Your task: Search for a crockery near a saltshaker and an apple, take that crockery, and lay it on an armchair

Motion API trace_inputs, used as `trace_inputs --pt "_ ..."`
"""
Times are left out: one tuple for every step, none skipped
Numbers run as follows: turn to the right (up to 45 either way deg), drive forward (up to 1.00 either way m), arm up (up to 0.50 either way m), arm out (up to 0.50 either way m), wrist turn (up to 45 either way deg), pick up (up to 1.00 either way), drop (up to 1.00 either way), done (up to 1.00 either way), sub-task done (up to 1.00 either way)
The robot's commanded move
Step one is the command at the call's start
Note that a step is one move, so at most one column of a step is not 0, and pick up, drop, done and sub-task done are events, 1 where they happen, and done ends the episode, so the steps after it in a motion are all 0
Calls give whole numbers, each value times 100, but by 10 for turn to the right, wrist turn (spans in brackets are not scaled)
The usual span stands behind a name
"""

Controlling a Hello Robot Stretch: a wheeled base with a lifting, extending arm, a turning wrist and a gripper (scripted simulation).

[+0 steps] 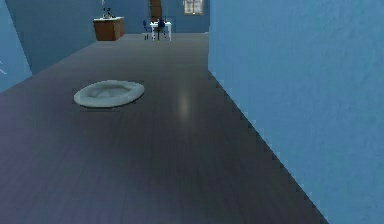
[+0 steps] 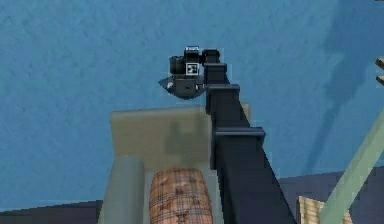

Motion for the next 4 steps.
trace_inputs --pt "0 0 -38 0 0 0 0 0 0" --pt "0 0 -32 0 0 0 0 0 0" --pt "0 0 0 0 0 0 100 0 0" --pt "0 0 10 0 0 0 0 0 0"
